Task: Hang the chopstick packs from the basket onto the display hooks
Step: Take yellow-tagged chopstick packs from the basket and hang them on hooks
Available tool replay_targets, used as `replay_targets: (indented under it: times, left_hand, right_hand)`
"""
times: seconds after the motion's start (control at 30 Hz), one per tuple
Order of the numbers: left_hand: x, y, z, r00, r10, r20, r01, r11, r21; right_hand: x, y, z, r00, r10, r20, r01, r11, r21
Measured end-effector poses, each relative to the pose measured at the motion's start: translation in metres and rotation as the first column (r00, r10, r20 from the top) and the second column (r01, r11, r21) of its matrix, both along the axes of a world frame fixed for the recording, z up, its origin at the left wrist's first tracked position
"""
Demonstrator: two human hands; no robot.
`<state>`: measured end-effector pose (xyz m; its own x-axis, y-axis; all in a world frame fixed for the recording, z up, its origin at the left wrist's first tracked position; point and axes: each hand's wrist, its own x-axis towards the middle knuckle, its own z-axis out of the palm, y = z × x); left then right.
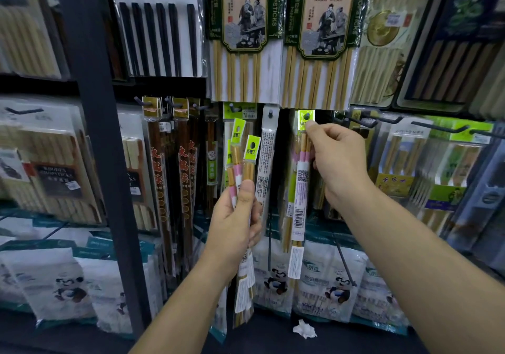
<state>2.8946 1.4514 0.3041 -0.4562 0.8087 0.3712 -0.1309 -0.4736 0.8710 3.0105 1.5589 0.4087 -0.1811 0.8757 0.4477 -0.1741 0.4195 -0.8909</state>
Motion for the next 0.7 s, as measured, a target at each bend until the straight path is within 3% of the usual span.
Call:
replay_targets:
  times: [0.47,0.7]
  left_hand:
    - [0.001,-0.002,0.000,0.998,-0.060,0.017,0.060,0.997,-0.043]
    - [0.007,-0.003,0.000,0.992,-0.129,0.007,0.129,0.991,-0.045]
  right_hand:
    - [0.002,0.007,-0.024,0.972,-0.221,0.075,0.212,0.971,0.110]
    - [-0.003,-0.029,-0.038,0.983,0.077,0.166,-0.099,0.987,0.126]
